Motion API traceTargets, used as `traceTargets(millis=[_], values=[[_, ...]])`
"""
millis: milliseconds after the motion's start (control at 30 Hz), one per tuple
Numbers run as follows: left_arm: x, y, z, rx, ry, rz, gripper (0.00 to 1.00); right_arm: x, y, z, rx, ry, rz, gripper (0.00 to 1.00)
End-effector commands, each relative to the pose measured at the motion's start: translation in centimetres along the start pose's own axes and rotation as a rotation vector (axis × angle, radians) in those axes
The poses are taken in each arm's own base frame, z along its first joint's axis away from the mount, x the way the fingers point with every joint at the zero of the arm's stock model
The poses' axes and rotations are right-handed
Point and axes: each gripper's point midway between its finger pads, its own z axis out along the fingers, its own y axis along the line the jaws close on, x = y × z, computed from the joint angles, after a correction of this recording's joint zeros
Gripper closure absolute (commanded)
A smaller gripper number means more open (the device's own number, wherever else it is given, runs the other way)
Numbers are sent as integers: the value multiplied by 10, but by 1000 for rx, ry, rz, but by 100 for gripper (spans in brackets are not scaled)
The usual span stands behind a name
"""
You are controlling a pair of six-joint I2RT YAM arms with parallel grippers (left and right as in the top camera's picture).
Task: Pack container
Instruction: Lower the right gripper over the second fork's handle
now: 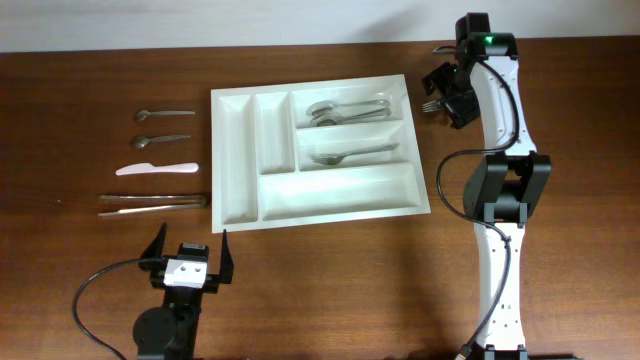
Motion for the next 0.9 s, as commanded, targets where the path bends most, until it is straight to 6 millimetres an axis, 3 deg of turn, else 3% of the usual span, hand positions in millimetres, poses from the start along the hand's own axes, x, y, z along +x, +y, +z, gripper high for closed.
traceTargets(millis=[0,367,867], values=[[2,0,0,-4,0,16,1,-7,7,-5,-41,-11,29,10],[2,0,0,-4,0,16,1,-46,-11,-10,-58,-32,159,12],[2,0,0,-4,0,16,1,-54,-12,-9,-67,-47,229,19]])
